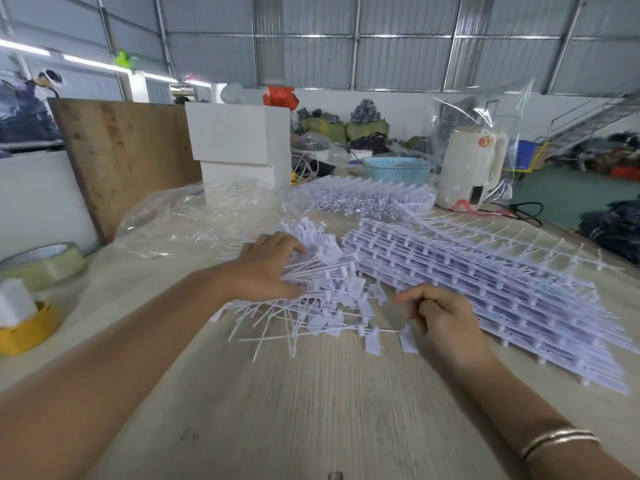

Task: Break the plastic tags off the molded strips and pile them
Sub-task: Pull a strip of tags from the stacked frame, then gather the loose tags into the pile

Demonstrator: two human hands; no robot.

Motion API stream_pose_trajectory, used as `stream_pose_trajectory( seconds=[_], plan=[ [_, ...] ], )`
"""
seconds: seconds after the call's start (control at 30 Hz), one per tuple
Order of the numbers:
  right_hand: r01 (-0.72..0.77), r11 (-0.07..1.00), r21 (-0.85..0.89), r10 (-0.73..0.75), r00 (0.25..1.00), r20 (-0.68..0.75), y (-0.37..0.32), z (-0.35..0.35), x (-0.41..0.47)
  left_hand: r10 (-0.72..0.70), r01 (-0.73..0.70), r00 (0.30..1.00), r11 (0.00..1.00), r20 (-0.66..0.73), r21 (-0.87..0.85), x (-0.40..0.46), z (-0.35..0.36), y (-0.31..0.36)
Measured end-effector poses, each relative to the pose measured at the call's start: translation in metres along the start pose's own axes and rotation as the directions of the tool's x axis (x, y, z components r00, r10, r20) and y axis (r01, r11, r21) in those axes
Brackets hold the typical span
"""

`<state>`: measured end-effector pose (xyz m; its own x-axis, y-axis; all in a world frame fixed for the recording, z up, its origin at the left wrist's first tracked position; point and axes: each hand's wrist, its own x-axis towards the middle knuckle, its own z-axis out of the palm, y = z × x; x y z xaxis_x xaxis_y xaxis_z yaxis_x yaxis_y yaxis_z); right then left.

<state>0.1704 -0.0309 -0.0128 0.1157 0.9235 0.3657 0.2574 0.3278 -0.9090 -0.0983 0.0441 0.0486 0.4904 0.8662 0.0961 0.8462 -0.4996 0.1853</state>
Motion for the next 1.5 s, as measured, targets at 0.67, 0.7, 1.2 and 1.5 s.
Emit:
stream_pose_trajectory(
  seconds=[0.67, 0.7, 1.2, 1.5],
  plan=[
    [0.11, 0.983, -0.15, -0.09, 0.987, 0.133, -0.011, 0.007, -0.008, 0.304, -0.218, 0.935, 0.9, -0.186, 0.377, -0.007, 0.023, 0.02],
    [0.124, 0.977, -0.171, -0.102, 0.985, 0.136, -0.012, 0.008, -0.009, 0.349, -0.247, 0.909, 0.892, -0.228, 0.38, -0.009, 0.021, 0.029],
    [0.291, 0.225, -0.93, -0.251, 0.94, 0.233, -0.021, -0.016, 0.033, 0.148, -0.267, 0.911, 0.923, -0.386, -0.277, -0.004, 0.056, 0.117],
    [0.272, -0.277, -0.921, -0.042, 0.955, 0.294, -0.018, -0.026, 0.058, -0.089, -0.024, 0.989, 0.705, -0.122, -0.709, 0.04, 0.073, 0.148]
  ],
)
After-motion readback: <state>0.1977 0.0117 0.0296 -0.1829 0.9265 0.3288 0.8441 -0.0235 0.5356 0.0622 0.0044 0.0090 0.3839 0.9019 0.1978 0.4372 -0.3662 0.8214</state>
